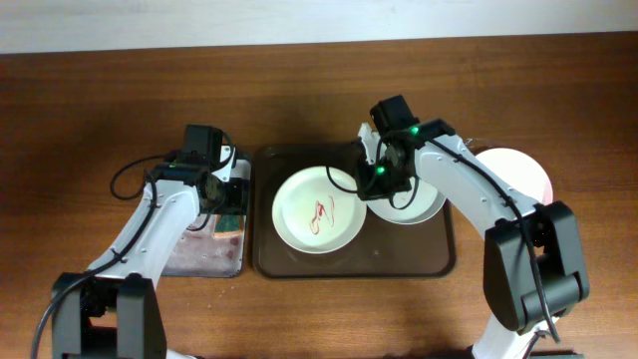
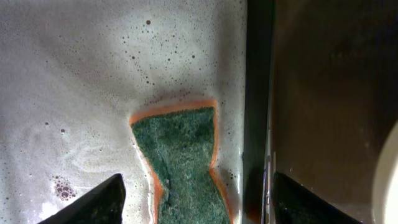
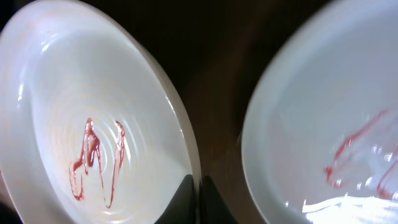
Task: Clean dirty plates on tray and stack at the side
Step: 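Grasp the rim of the back white plate with the right gripper, then dip the sponge in the soapy water with the left gripper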
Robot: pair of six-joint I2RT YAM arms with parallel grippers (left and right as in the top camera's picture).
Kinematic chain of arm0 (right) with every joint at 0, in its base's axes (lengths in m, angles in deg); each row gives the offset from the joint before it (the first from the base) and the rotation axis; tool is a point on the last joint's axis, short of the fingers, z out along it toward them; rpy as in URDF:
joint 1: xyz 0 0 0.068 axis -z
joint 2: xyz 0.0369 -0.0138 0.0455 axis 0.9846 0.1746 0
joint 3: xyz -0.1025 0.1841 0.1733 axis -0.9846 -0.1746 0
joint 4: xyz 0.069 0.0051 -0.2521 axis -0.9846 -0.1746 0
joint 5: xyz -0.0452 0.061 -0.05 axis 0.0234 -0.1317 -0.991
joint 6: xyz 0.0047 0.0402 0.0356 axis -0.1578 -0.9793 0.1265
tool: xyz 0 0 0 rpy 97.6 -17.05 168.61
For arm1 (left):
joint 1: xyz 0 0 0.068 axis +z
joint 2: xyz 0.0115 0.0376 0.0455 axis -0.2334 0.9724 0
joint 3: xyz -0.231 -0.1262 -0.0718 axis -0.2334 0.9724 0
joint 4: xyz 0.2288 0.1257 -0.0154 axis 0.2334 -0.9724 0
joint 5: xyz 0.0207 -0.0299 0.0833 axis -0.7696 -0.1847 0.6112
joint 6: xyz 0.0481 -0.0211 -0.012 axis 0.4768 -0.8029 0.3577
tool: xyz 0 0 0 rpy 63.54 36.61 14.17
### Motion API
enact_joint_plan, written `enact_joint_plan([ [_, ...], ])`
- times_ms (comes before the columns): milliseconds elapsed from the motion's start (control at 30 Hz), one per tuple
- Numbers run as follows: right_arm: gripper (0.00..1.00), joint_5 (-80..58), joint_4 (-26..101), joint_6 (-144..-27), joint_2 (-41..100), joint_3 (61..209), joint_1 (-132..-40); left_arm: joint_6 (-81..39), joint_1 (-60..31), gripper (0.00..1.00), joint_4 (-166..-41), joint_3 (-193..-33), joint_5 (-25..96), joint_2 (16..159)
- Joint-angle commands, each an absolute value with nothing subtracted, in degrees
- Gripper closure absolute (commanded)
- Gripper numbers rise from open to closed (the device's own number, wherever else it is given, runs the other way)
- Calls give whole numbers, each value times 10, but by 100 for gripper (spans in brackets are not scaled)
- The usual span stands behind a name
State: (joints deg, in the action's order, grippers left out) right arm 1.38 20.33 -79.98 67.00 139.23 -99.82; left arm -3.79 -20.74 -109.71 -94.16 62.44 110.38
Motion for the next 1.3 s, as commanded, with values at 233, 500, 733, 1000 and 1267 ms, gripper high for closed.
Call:
enact_joint_plan([
  [233, 96, -17, 249, -933, 681, 1329, -1003, -83, -203, 46, -1093, -894, 621, 1096],
  [500, 96, -18, 249, -933, 681, 1329, -1025, -83, -203, 56, -1018, -858, 629, 1096],
  [733, 96, -37, 249, -933, 681, 1329, -1025, -83, -203, 68, -1020, -856, 629, 1097],
  [1000, 96, -37, 245, -933, 681, 1328, -1025, -83, -203, 100, -1008, -827, 629, 1101],
  [1267, 96, -37, 239, -933, 681, 1328, -1025, -78, -203, 100, -1055, -869, 622, 1001],
])
